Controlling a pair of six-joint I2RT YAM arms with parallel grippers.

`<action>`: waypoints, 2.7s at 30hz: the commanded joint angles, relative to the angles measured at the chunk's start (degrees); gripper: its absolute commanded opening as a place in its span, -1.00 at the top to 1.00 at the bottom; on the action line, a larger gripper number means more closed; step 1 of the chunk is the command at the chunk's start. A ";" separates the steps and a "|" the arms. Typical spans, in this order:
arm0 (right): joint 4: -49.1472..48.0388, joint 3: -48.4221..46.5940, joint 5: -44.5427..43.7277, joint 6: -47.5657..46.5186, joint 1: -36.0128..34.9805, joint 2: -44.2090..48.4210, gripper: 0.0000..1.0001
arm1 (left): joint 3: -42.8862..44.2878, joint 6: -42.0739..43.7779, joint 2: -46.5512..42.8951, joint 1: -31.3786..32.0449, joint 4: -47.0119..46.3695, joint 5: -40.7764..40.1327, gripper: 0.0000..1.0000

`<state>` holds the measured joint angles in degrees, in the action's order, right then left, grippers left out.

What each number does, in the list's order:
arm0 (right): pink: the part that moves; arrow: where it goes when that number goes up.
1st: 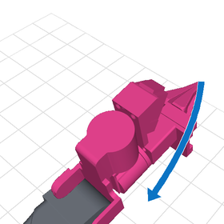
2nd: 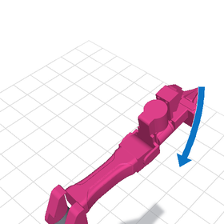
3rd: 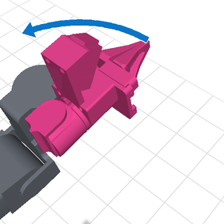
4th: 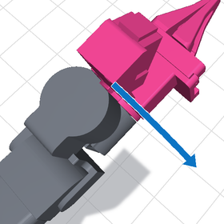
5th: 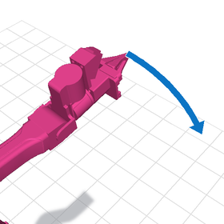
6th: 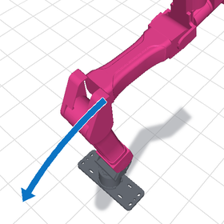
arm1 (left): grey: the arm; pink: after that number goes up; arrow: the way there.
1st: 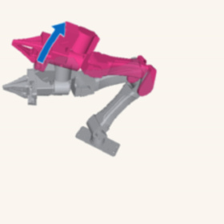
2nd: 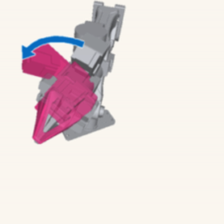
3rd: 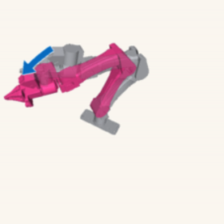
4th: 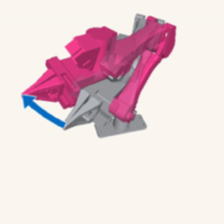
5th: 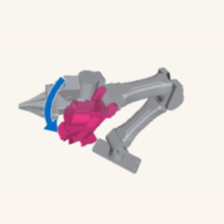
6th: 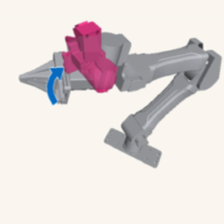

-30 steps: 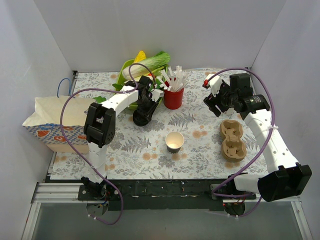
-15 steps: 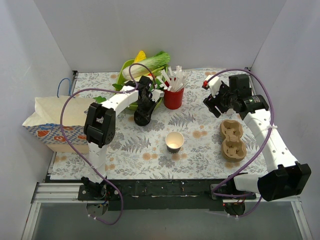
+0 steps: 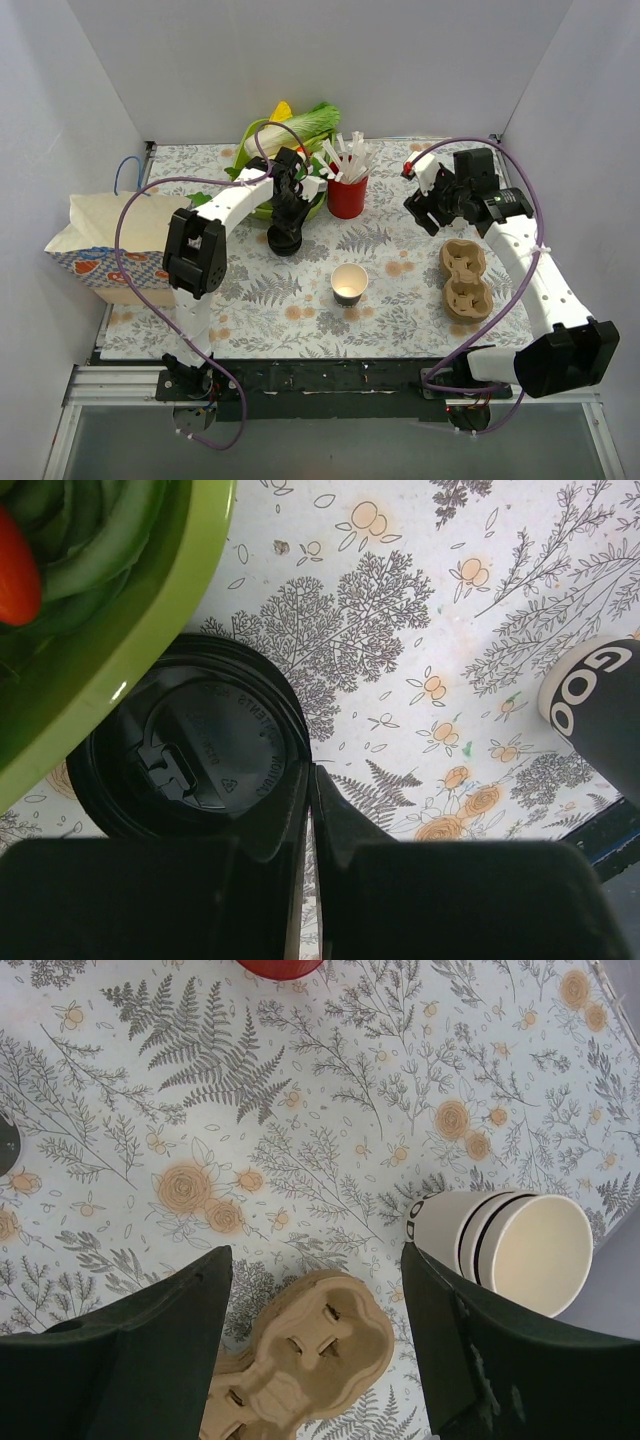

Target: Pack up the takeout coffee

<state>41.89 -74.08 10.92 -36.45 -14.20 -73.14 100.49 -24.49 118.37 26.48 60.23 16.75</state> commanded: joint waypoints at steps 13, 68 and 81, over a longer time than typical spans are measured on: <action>-1.19 -0.80 0.86 0.06 -0.83 -0.16 -0.52 | 1.29 -0.73 -3.58 0.24 1.12 3.46 1.00; 0.47 -1.24 9.21 -1.08 -4.70 1.69 -0.53 | 0.15 -7.24 -1.47 0.68 -6.09 1.97 0.37; 0.12 -1.33 8.77 -1.96 -4.70 0.81 -0.53 | 0.15 -6.89 -0.42 0.68 -5.82 1.97 0.45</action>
<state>43.48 -75.22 19.64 -37.80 -18.76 -72.36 99.00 -31.77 117.95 26.92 54.39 18.85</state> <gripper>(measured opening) 0.763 0.282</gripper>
